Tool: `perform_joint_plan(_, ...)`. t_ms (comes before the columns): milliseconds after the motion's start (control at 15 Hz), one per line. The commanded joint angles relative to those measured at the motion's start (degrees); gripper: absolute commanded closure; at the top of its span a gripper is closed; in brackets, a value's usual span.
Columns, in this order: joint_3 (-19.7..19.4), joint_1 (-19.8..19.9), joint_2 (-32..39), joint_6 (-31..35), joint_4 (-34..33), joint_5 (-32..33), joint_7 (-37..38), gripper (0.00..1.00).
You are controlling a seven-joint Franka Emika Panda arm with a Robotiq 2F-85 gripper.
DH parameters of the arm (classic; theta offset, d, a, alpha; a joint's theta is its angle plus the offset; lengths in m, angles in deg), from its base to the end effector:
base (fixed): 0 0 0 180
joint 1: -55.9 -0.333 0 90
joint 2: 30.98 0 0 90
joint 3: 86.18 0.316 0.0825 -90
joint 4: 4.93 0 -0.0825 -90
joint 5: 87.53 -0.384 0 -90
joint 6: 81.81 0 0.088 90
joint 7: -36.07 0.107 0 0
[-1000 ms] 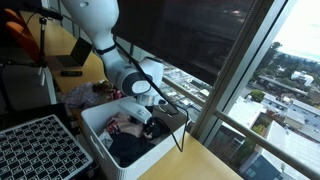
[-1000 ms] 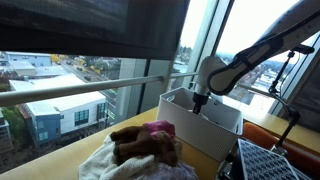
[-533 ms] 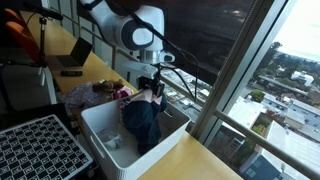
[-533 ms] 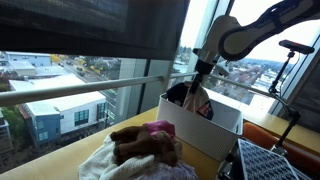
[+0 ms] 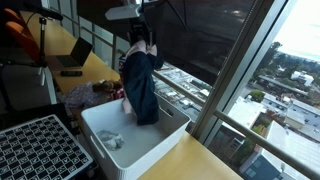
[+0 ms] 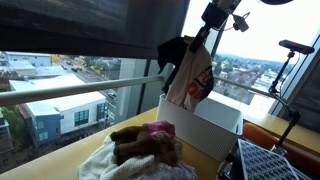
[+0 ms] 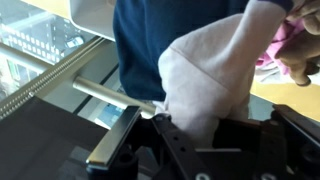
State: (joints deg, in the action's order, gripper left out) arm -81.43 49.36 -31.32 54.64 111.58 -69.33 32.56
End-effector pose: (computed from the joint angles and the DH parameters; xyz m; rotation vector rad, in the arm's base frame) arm 0.5708 0.1109 0.4847 2.7883 0.6389 0.5334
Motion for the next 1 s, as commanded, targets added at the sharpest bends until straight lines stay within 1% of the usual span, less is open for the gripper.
perform_joint_plan(0, 4.8, -3.5, -3.8, -4.2, -3.1, 5.0, 5.5, 1.0)
perform_joint_plan(200, 9.6, -6.5, -3.9, -8.5, -8.7, 8.8, 9.4, 1.0)
perform_joint_plan(333, 12.7, -8.5, -2.7, -12.9, -14.2, 10.6, 11.1, 1.0)
perform_joint_plan(467, 14.6, -9.7, -0.5, -15.5, -17.7, 11.8, 12.3, 1.0)
perform_joint_plan(600, 15.1, -10.2, 1.3, -16.5, -18.4, 12.5, 12.9, 1.0)
perform_joint_plan(933, 12.7, -10.1, 5.4, -15.5, -16.2, 10.9, 12.8, 1.0)
